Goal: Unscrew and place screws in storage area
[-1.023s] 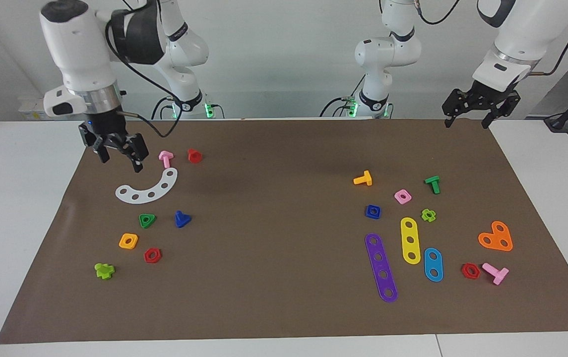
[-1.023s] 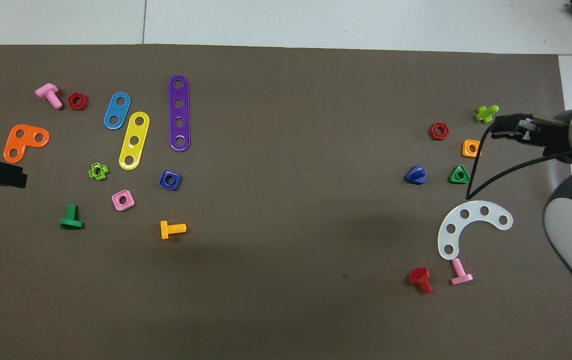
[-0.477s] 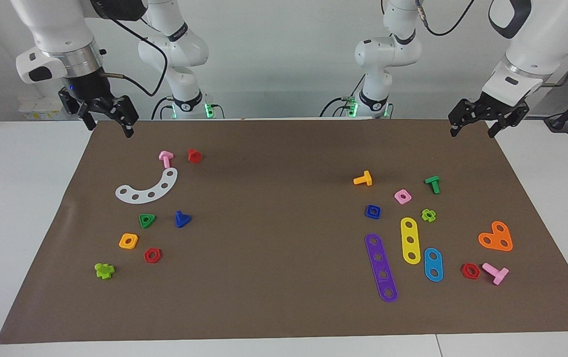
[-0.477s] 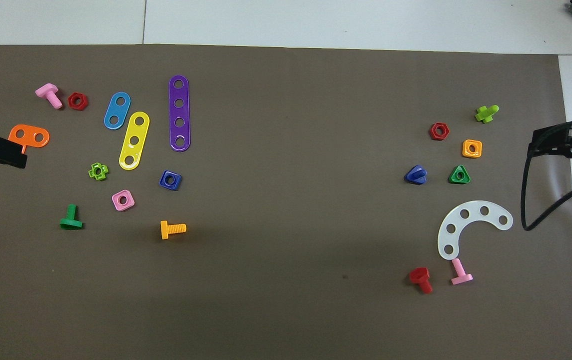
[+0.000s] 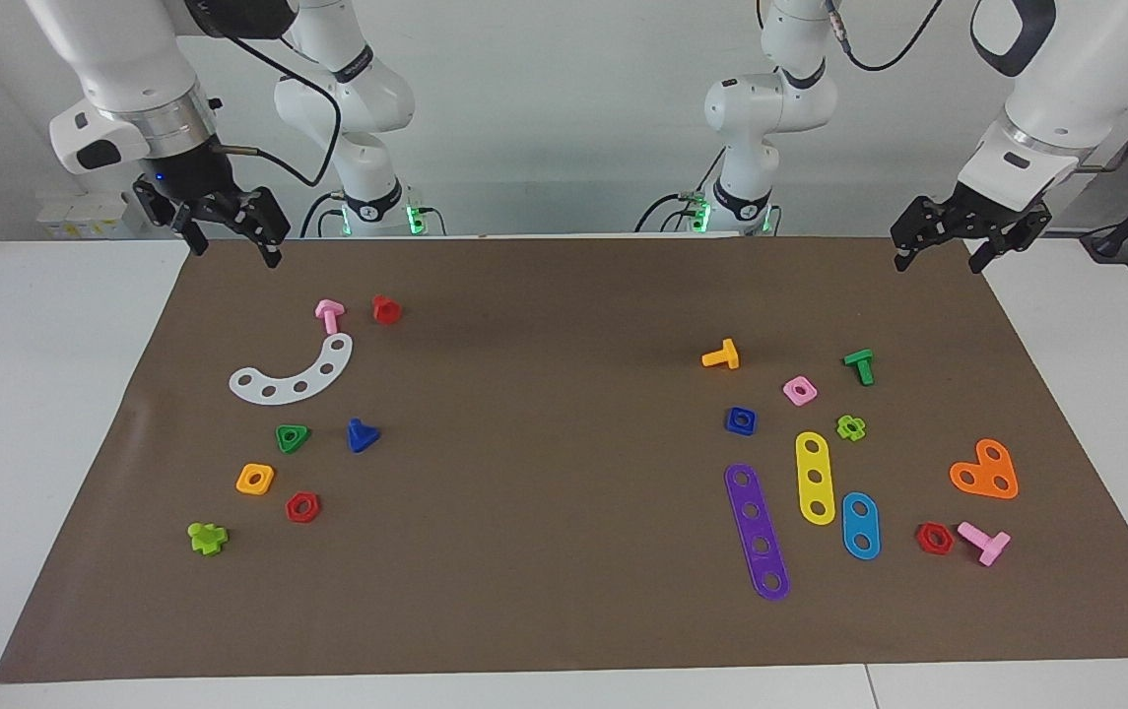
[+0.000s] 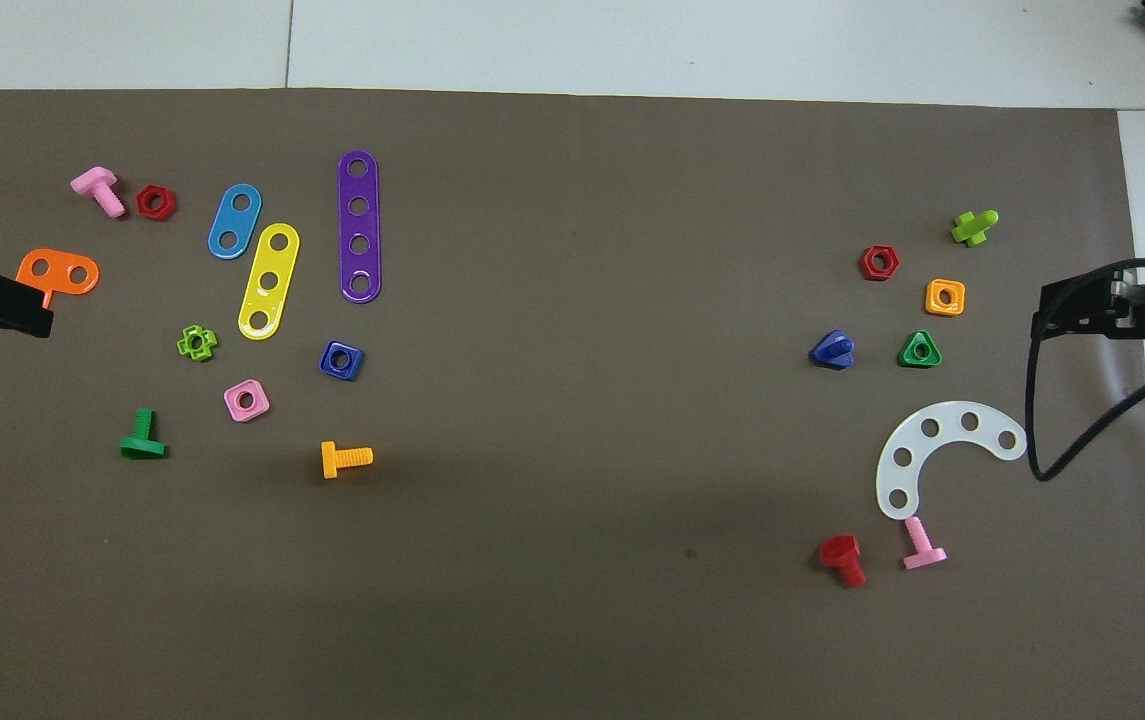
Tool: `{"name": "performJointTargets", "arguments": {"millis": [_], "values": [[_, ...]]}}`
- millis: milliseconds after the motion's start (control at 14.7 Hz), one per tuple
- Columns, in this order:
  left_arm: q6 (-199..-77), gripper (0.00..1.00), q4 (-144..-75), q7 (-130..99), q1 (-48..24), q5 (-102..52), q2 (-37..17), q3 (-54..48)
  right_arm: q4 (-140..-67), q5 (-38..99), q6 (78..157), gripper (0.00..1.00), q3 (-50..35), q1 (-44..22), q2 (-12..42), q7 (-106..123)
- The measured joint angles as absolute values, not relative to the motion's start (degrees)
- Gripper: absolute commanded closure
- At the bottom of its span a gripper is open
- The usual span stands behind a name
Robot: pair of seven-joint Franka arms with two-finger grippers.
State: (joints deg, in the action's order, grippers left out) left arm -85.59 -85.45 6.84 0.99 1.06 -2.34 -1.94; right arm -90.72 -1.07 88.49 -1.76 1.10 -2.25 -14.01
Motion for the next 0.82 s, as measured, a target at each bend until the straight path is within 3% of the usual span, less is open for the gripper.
{"name": "performJointTargets", "arguments": {"millis": [818], "values": [[-85.0, 0.0, -85.9, 6.9, 1.0, -1.3, -2.3, -2.1, -92.0, -1.1, 88.5, 0.0, -1.8, 1.1, -2.7, -14.0]]}}
